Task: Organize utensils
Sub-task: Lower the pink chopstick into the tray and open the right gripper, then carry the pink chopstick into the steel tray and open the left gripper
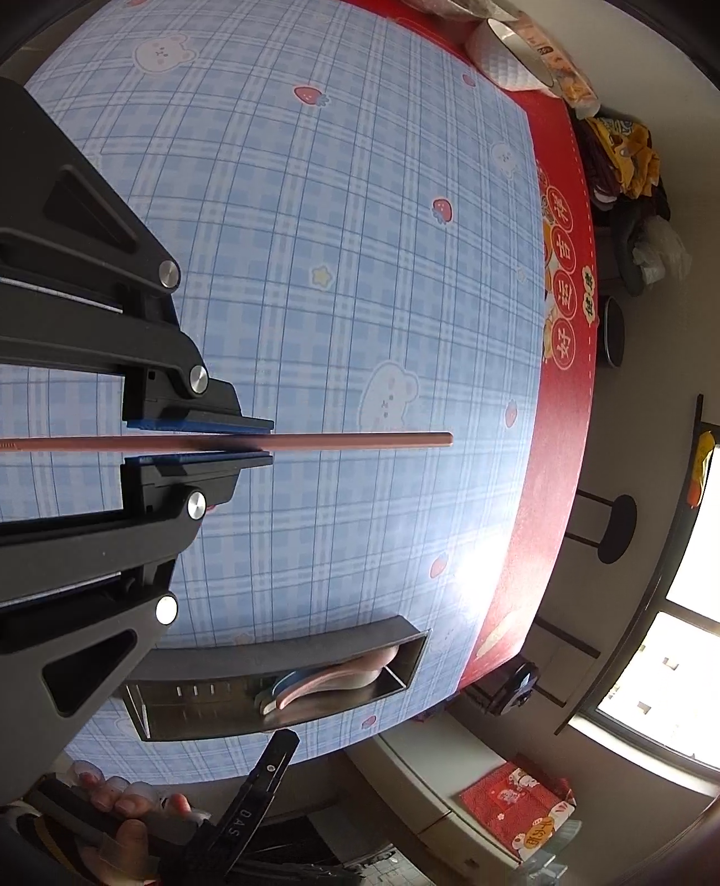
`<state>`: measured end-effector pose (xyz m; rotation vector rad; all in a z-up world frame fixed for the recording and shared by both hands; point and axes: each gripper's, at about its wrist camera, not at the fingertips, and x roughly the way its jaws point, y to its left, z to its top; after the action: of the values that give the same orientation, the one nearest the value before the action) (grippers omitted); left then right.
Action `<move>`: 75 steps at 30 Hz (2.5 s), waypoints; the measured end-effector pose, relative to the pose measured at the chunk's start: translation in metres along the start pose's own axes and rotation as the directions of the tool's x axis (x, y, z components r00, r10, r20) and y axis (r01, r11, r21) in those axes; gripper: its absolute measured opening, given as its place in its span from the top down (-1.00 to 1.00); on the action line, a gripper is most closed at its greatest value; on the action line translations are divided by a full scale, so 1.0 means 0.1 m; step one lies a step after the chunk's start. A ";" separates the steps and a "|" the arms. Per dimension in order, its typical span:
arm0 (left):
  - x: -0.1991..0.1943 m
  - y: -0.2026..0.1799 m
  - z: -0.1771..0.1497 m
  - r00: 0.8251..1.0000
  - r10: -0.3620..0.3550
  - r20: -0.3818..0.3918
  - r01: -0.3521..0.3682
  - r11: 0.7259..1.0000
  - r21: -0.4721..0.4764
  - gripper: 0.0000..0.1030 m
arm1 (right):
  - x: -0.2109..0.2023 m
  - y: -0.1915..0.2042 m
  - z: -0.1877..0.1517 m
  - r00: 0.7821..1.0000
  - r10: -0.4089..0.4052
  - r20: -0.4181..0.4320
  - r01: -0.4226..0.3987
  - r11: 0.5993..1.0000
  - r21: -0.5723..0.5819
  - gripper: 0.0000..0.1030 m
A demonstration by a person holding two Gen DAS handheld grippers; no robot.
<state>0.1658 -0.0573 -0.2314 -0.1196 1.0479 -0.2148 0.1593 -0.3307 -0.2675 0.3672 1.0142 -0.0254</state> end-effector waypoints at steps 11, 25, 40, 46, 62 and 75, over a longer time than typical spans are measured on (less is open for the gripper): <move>0.20 -0.71 0.09 0.996 -0.071 -0.052 0.073 0.996 0.043 0.89 | -0.29 -0.31 -0.07 0.997 0.075 0.018 -0.075 0.997 -0.001 -0.66; 0.45 -1.32 0.10 0.989 -0.107 -0.103 0.109 0.994 0.014 0.89 | -0.28 -0.74 0.00 0.996 0.081 0.024 -0.082 0.996 0.022 -0.69; 0.85 -1.79 0.15 0.976 -0.121 -0.182 0.121 0.993 -0.012 0.89 | -0.23 -1.08 0.04 0.998 0.060 0.001 -0.060 0.997 0.040 -0.69; 1.03 -1.79 0.18 0.973 -0.093 -0.209 0.090 0.996 -0.026 0.89 | -0.23 -1.16 0.06 0.998 0.056 0.006 -0.056 0.997 0.061 -0.69; 1.18 -1.88 0.25 0.974 -0.039 -0.224 0.054 0.997 0.059 0.89 | -0.22 -1.23 0.07 0.999 0.046 0.013 -0.048 0.992 0.113 -0.69; 0.72 -1.75 0.34 0.991 -0.016 -0.132 0.038 0.985 0.170 0.38 | -0.27 -0.91 0.16 0.998 0.057 0.027 -0.058 0.995 0.076 -0.69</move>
<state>0.2092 -0.2444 -0.2400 0.0373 1.1535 -0.3404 0.1406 -0.4245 -0.2640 0.4650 0.9794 -0.0170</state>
